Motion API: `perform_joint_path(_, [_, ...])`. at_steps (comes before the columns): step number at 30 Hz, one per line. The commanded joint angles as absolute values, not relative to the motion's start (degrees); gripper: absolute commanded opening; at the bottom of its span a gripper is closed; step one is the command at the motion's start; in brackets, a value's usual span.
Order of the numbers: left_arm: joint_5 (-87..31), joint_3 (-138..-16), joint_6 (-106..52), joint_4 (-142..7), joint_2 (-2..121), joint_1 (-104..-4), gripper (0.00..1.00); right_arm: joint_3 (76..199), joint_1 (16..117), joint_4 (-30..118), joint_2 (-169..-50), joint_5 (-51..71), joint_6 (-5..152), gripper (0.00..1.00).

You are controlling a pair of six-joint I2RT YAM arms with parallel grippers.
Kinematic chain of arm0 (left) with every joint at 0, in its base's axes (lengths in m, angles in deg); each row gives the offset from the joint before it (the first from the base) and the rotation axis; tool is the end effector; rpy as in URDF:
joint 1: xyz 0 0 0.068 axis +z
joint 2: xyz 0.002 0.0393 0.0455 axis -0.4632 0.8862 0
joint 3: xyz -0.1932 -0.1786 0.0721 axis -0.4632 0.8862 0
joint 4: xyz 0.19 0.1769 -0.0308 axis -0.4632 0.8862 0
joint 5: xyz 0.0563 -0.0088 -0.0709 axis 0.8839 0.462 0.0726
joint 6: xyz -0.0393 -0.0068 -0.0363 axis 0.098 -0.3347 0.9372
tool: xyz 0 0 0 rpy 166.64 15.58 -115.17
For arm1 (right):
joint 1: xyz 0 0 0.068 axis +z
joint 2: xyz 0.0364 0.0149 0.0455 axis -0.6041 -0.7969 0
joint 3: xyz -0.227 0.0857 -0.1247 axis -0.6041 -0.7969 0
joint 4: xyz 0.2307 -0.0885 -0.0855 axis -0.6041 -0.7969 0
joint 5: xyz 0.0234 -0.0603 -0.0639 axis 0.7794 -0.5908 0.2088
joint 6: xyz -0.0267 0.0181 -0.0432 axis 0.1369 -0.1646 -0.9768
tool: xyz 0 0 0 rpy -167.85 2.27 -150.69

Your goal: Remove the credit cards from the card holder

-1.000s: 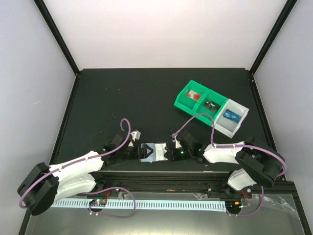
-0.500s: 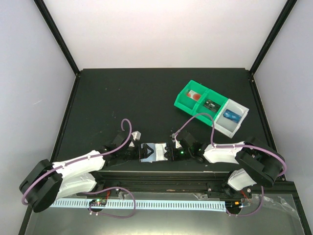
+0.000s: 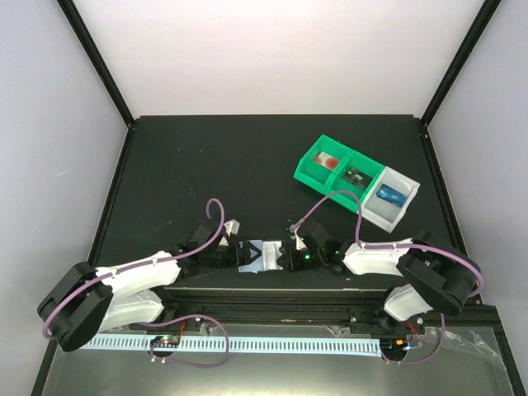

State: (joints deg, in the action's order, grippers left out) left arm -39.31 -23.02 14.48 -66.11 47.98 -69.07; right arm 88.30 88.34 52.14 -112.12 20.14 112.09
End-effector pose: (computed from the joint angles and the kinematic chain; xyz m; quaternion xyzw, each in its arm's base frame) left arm 0.1376 -0.1373 0.1412 -0.0256 0.9117 -0.3836 0.1449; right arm 0.1451 0.1972 0.1197 -0.0975 0.9242 0.3491 0.1207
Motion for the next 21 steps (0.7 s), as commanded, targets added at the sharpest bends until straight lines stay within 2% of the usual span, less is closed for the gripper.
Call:
perform_joint_path(1, [-42.73,-23.56,15.89,-70.16,49.18,-68.97,0.83,87.35,88.44,52.11,-112.83,16.92,111.99,0.22])
perform_joint_path(21, [-45.04,-24.29,18.82,-76.35,49.51,-69.98,0.80,87.17,88.42,52.69,-113.01,17.15,112.14,0.22])
